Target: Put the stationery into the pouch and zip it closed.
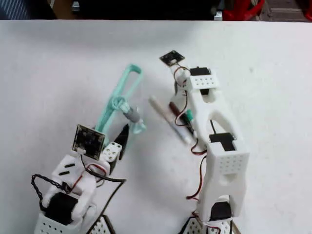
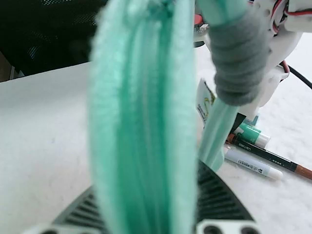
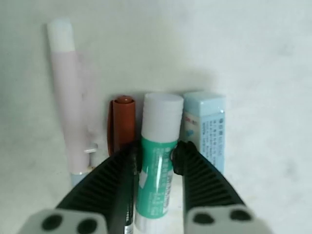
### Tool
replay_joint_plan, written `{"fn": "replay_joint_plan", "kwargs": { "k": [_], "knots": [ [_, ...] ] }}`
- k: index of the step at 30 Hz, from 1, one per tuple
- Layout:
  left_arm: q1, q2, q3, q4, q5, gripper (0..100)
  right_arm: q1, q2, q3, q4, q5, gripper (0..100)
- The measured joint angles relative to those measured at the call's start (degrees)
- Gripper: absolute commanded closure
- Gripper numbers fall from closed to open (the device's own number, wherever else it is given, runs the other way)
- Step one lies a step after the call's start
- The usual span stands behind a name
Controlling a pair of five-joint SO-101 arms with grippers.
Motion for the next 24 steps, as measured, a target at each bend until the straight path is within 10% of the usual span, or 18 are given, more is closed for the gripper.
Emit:
{"fn": "replay_joint_plan", "kwargs": {
  "k": [24],
  "knots": [
    [-0.2, 0.1, 0.1, 0.0, 0.0, 85, 0.4, -37.3, 0.4, 18.1, -2.5, 98.1]
  ]
}}
